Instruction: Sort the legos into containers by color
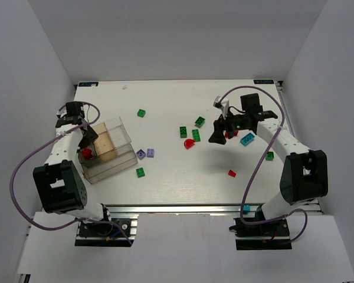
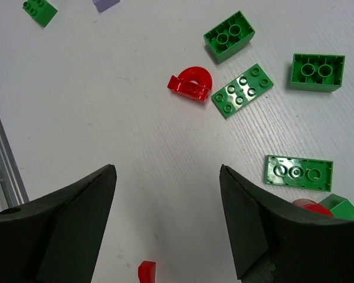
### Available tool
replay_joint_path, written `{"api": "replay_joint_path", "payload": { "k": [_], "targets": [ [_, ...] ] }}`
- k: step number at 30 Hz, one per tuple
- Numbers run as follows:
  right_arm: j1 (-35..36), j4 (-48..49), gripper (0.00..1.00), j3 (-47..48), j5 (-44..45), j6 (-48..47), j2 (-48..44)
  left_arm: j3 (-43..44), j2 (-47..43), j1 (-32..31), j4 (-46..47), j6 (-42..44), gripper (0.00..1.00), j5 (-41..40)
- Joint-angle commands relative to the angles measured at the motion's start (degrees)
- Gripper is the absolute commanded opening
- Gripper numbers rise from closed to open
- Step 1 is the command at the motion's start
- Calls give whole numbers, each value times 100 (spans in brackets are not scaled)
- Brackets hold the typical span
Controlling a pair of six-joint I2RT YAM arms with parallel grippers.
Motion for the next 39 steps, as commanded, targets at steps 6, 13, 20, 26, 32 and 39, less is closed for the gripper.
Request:
{"api": "replay_joint_path", "payload": {
  "k": [6,13,20,26,32,39],
  "targets": [
    [43,-99,72,230,206,41,5,357,-808,-130,356,309,46,1695],
    [-18,-38,49,564,1171,1043,391,48,-405,-1324,1833,-200,28,4224],
    [-159,-169,76,995,1779,1483,664,1481,1123,-3529,1658,125,64,3927],
    [-501,-424,80,1188,1552,1624,813,2341,2108,-4454,1465,380,66,3383],
    [-765,-538,80,1276,1429,1642,813,3904,3515,-5210,464,916,70,2469],
    [-923,-565,80,1285,1340,1615,805,4224,3973,-5527,-47,1224,74,1466]
  ]
}}
